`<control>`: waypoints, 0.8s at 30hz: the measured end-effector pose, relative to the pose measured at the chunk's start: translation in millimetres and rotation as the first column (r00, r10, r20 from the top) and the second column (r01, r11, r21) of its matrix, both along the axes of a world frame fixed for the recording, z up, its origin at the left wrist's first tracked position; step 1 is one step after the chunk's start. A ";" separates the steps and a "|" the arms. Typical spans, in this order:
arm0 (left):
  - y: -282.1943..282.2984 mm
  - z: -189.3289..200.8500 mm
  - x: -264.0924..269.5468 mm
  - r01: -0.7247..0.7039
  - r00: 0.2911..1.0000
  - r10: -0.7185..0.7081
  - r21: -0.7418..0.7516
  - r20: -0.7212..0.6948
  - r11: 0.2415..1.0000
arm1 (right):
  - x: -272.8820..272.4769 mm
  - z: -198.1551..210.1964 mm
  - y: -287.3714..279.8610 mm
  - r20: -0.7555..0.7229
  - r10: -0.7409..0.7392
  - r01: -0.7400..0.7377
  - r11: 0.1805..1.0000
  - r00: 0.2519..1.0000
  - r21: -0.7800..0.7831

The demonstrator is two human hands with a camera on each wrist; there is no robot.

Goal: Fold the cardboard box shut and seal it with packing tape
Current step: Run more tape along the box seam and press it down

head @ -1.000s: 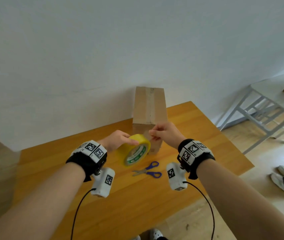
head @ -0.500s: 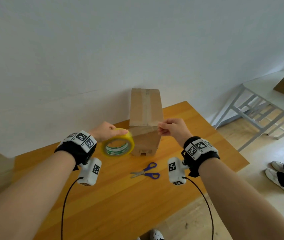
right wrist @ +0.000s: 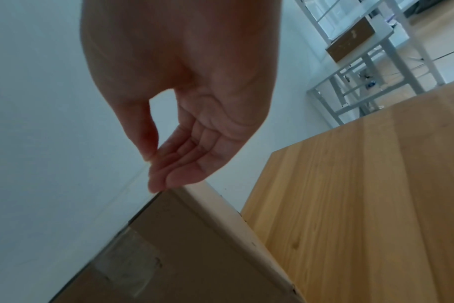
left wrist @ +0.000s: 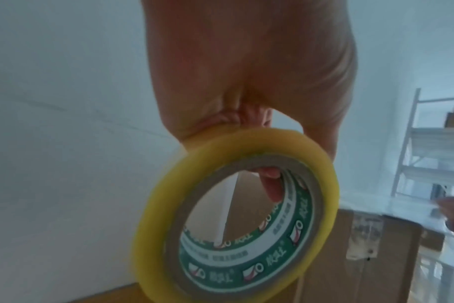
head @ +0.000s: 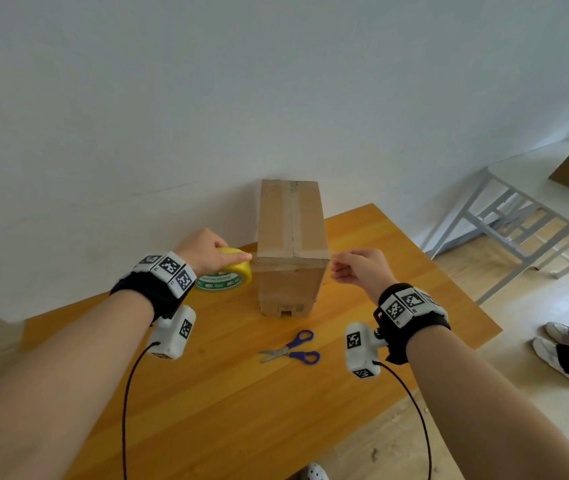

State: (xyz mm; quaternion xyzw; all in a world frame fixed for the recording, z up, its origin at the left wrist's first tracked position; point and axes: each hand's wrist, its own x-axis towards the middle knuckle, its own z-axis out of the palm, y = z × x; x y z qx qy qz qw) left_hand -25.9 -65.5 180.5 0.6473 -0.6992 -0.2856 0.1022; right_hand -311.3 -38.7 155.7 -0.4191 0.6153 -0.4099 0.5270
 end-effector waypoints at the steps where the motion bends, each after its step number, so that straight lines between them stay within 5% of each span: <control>1: -1.7 1.8 -2.5 0.012 1.000 -0.012 -0.023 0.003 1.000 | -0.6 0.4 -1.1 -0.003 -0.012 0.012 1.000 1.000 0.011; 24: -20.7 -7.3 -8.4 0.050 0.989 -0.043 -0.041 0.141 0.998 | 0.2 -12.0 -9.7 -0.149 -0.020 0.020 1.000 0.989 -0.004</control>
